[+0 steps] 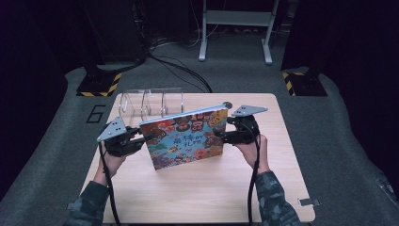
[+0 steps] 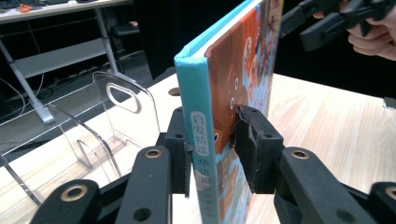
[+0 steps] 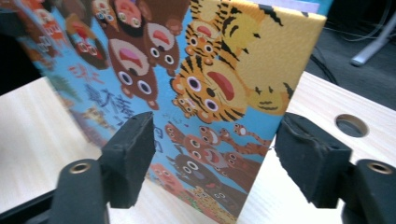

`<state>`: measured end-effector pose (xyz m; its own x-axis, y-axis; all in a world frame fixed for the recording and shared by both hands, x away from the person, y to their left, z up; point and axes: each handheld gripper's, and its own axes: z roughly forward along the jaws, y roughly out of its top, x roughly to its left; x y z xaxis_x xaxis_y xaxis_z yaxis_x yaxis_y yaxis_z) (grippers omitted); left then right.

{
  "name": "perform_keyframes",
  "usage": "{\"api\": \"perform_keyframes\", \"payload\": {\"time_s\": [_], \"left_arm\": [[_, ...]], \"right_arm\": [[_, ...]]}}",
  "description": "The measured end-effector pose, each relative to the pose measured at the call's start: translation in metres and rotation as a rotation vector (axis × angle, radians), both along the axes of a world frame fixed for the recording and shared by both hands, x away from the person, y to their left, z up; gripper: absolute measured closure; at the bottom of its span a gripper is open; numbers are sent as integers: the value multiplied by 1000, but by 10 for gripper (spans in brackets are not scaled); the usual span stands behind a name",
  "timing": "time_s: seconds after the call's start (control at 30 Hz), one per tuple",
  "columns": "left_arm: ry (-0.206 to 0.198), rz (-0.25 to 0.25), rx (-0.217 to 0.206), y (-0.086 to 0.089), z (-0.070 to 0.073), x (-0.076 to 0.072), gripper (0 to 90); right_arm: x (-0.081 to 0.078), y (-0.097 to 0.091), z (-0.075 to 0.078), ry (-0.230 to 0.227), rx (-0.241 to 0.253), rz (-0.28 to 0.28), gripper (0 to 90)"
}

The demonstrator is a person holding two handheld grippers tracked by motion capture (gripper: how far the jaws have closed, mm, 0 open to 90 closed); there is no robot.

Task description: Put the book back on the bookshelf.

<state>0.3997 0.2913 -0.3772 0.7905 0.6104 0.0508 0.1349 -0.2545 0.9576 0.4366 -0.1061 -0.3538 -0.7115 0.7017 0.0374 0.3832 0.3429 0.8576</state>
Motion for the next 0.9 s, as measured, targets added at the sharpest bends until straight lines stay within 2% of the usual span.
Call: {"api": "perform_keyframes", "payload": {"time_s": [0.1,0.3,0.47,0.53,0.63,0.67,0.73,0.8,0.83,0.87,0.9], "left_arm": [[12,-15,-9,1,0,-1,688],[19,-29,-10,1,0,-1,704],[32,-45,27,0,5,-2,700],[53,-66,27,-1,8,0,656],[58,-94,16,-4,11,2,584],[42,-97,33,-5,12,3,575],[41,-92,50,-10,17,4,560],[74,-77,85,-14,23,6,548],[97,-72,74,-17,26,9,543],[125,-98,74,-18,30,11,527],[133,-106,82,-20,32,13,505]], "right_arm": [[3,2,0,2,2,-26,327],[11,6,-1,19,17,-57,335],[15,6,-2,9,39,-61,364],[15,6,-2,6,42,-61,376],[14,6,-2,-1,36,-63,398],[14,6,-2,0,41,-65,412],[13,4,-2,-6,48,-69,432],[13,4,-2,-1,56,-69,426],[13,4,-2,0,55,-68,420],[13,4,-2,7,59,-69,410],[13,4,-2,5,58,-68,407]]}}
